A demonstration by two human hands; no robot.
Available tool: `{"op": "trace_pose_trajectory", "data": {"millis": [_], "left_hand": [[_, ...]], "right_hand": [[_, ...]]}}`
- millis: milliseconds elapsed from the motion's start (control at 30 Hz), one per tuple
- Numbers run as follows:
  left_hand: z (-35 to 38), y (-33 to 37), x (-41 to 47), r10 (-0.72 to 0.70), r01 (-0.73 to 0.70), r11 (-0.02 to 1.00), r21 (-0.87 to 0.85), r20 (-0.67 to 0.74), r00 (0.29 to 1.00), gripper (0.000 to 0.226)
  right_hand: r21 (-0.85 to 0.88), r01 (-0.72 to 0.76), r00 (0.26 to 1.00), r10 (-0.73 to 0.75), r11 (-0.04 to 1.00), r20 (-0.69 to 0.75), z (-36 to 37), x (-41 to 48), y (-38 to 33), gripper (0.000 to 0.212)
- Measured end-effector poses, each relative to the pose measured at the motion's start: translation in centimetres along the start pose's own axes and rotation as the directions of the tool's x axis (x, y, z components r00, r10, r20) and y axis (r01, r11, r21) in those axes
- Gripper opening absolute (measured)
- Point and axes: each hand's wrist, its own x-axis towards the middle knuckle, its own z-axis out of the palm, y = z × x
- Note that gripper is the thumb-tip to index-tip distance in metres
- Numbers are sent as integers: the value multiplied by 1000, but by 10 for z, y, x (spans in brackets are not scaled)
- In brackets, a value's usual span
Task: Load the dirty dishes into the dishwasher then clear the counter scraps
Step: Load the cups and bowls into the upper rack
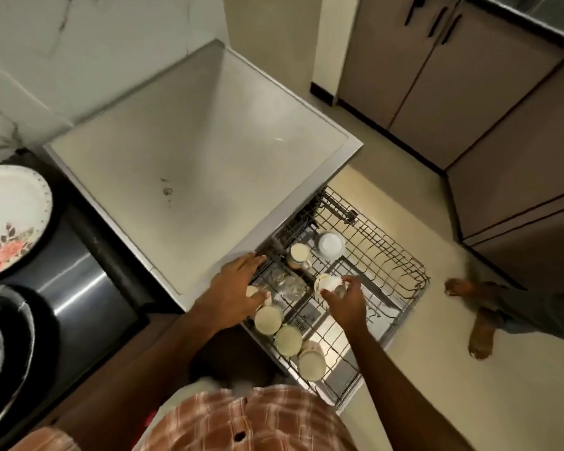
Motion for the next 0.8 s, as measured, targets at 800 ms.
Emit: {"op": "trace_pose_trajectory", "data": {"millis": [800], "left_hand": [[-14,-2,-50,-266,245,948,-204,-81,961,71]], "right_hand": [[-701,456,886,-201,549,419,74,128,49,66]]}}
